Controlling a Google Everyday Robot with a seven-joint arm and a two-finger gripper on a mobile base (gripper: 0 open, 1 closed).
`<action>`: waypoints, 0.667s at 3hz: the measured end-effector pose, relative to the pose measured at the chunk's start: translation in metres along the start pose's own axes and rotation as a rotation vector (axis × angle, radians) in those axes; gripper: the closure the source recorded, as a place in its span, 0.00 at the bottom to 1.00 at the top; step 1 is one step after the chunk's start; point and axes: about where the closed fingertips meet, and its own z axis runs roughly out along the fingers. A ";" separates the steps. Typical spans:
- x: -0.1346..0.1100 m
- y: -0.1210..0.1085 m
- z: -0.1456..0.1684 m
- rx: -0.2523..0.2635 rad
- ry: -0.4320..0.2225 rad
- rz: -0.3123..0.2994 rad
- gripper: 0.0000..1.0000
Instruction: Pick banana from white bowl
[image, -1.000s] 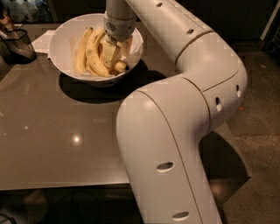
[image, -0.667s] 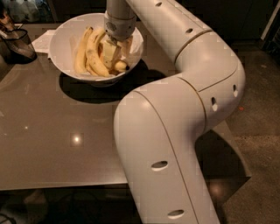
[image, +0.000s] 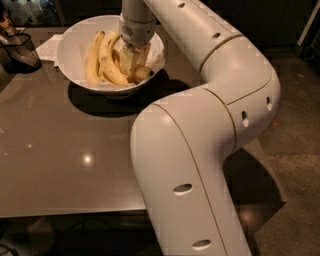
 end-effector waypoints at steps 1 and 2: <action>0.000 0.000 0.000 0.000 0.000 0.000 1.00; 0.000 0.000 0.000 0.000 0.000 0.000 1.00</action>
Offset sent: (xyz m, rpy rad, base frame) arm 0.0000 0.0000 0.0000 0.0000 0.0000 0.0000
